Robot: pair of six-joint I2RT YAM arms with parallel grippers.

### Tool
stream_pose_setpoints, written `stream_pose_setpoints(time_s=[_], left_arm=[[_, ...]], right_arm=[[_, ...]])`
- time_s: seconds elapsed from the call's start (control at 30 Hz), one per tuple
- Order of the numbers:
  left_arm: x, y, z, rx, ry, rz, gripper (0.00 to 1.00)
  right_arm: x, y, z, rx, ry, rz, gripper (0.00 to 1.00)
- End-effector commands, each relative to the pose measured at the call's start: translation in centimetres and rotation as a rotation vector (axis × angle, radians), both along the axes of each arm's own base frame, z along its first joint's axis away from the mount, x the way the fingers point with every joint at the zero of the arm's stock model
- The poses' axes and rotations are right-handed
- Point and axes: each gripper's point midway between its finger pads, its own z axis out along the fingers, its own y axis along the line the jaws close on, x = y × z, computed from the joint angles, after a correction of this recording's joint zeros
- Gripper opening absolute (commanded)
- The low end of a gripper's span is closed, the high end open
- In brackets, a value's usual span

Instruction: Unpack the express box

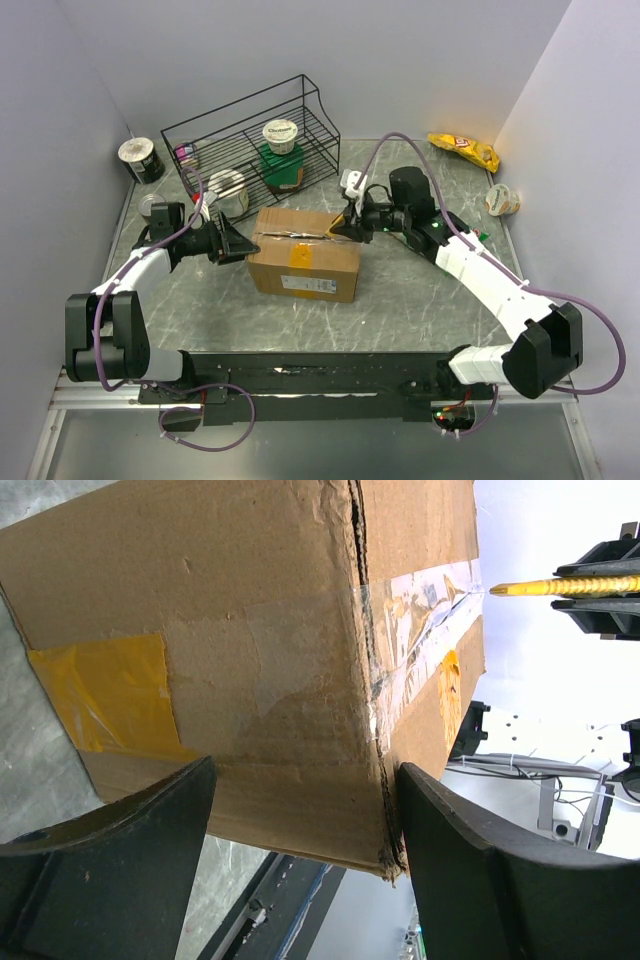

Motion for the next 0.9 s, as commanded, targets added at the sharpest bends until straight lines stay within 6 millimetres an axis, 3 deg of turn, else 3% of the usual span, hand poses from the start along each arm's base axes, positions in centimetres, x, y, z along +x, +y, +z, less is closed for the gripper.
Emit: stream_pose_setpoints(time_s=[0.0, 0.57, 0.87], left_arm=[[1.8, 3.0, -5.5, 0.219, 0.046, 0.145, 0.76], [1.9, 2.9, -5.6, 0.214, 0.057, 0.154, 0.76], [2.0, 3.1, -5.9, 0.232, 0.057, 0.156, 0.75]], right_arm=[[-0.7, -1.3, 1.5, 0.024, 0.014, 0.023, 0.0], [-0.8, -3.2, 2.1, 0.007, -0.019, 0.008, 0.0], [-2.1, -4.3, 1.6, -0.018, -0.011, -0.009, 0.0]])
